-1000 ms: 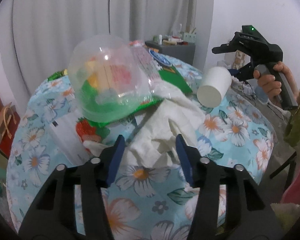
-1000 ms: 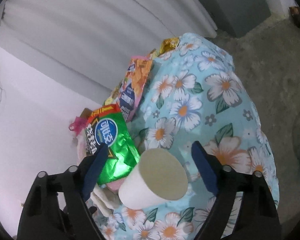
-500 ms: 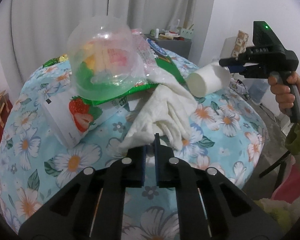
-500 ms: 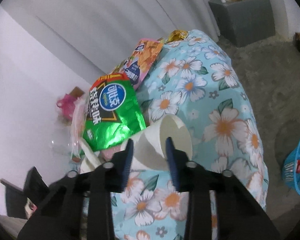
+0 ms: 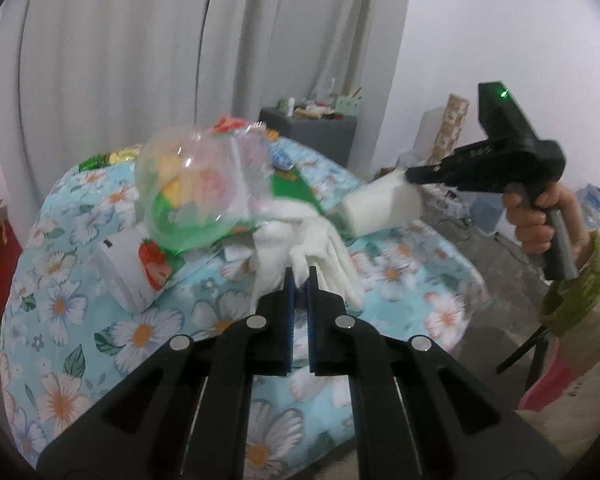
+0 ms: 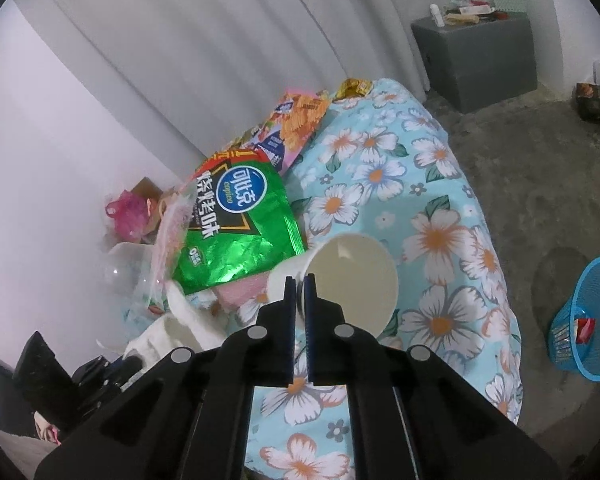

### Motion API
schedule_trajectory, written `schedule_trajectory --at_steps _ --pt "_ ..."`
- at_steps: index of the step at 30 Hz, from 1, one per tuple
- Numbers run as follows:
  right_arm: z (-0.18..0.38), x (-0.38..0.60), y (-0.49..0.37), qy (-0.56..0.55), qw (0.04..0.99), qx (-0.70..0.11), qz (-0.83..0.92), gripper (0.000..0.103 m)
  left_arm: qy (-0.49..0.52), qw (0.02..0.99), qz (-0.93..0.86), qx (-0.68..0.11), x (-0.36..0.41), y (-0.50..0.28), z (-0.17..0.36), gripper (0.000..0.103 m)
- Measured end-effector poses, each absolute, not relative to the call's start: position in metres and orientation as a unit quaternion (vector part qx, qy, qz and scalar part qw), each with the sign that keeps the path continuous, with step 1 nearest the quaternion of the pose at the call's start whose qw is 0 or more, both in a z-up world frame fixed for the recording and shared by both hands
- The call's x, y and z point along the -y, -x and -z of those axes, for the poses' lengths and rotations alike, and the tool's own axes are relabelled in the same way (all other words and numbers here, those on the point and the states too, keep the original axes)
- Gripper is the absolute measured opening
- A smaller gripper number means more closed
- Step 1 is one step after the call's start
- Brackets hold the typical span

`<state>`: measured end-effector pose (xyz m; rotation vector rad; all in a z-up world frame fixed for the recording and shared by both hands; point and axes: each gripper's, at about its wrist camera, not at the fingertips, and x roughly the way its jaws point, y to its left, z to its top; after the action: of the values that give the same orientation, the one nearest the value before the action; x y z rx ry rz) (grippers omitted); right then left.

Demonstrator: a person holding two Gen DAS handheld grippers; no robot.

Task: Collect trash
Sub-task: 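Grasp the white tissue with the left tool while the right tool grasps the white paper cup, then carry tissue and cup to the blue wastebasket and open both tools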

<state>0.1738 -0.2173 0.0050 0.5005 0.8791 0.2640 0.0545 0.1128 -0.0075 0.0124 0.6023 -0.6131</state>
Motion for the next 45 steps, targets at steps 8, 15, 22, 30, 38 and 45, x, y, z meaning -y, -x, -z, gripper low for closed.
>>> schedule_trajectory --at_steps 8,15,22,30,38,45 --pt "-0.020 0.222 -0.155 -0.246 0.875 -0.399 -0.118 0.004 0.038 0.901 0.340 -0.269 -0.114 -0.042 -0.012 0.003" --pt "-0.025 0.227 -0.141 -0.252 0.880 -0.387 -0.113 0.004 0.055 0.897 0.363 -0.247 -0.111 -0.032 -0.022 0.003" --pt "-0.028 0.234 -0.130 -0.269 0.880 -0.374 -0.117 0.004 0.051 0.897 0.364 -0.243 -0.110 -0.035 -0.023 0.003" --pt "0.004 0.255 -0.139 -0.338 0.846 -0.398 -0.106 0.039 0.044 0.894 0.361 -0.263 -0.105 -0.045 -0.007 0.003" --pt "0.038 0.246 -0.166 -0.373 0.810 -0.432 -0.132 0.041 0.039 0.888 0.371 -0.268 -0.098 -0.040 -0.003 0.003" --pt "0.043 0.246 -0.174 -0.396 0.800 -0.428 -0.140 0.008 0.032 0.890 0.373 -0.260 -0.095 -0.035 -0.006 0.003"
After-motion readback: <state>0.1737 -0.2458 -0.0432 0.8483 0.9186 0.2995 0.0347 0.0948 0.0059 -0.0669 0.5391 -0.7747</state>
